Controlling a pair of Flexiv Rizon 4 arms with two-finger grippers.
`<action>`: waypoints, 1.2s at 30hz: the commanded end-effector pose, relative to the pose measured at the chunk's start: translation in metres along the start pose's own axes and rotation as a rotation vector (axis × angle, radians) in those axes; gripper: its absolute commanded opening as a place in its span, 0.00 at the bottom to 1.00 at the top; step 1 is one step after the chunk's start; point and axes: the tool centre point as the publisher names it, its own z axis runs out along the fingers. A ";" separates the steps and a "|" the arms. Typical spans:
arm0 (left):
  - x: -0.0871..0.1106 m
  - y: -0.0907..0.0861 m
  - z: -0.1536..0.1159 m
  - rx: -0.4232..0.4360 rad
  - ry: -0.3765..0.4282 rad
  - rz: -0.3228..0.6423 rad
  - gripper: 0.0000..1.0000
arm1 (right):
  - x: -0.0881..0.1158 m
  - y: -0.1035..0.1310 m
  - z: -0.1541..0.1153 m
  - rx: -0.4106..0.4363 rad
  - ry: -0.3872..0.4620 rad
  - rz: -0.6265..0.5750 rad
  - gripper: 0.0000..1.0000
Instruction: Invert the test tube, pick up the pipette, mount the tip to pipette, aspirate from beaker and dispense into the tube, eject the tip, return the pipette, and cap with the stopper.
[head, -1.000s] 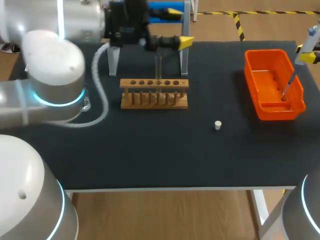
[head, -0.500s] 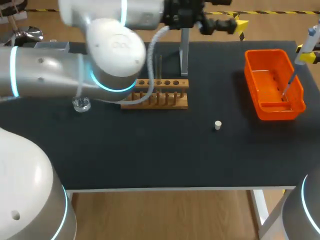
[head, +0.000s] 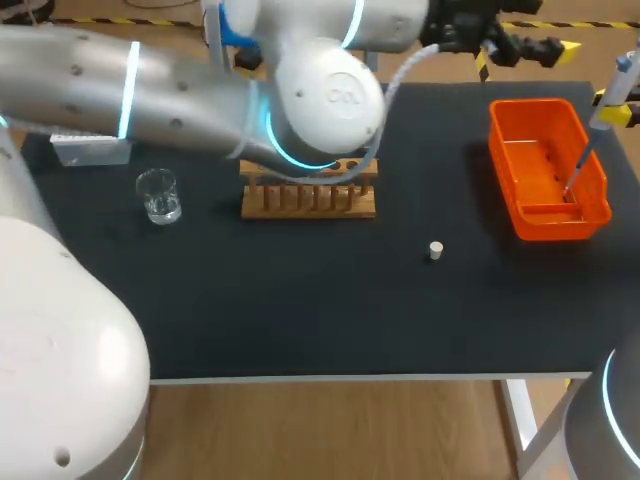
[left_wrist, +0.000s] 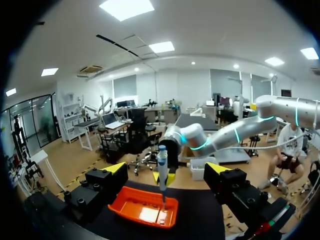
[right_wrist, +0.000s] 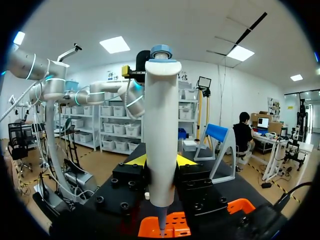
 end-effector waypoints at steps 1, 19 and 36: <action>-0.004 0.001 0.038 0.004 0.009 -0.004 1.00 | 0.000 0.000 0.000 0.001 0.000 -0.001 0.00; -0.005 0.003 0.039 -0.010 0.017 -0.009 0.00 | 0.000 0.000 0.000 0.001 0.000 -0.001 0.00; -0.005 0.003 0.039 -0.010 0.017 -0.009 0.00 | 0.000 0.000 0.000 0.001 0.000 -0.001 0.00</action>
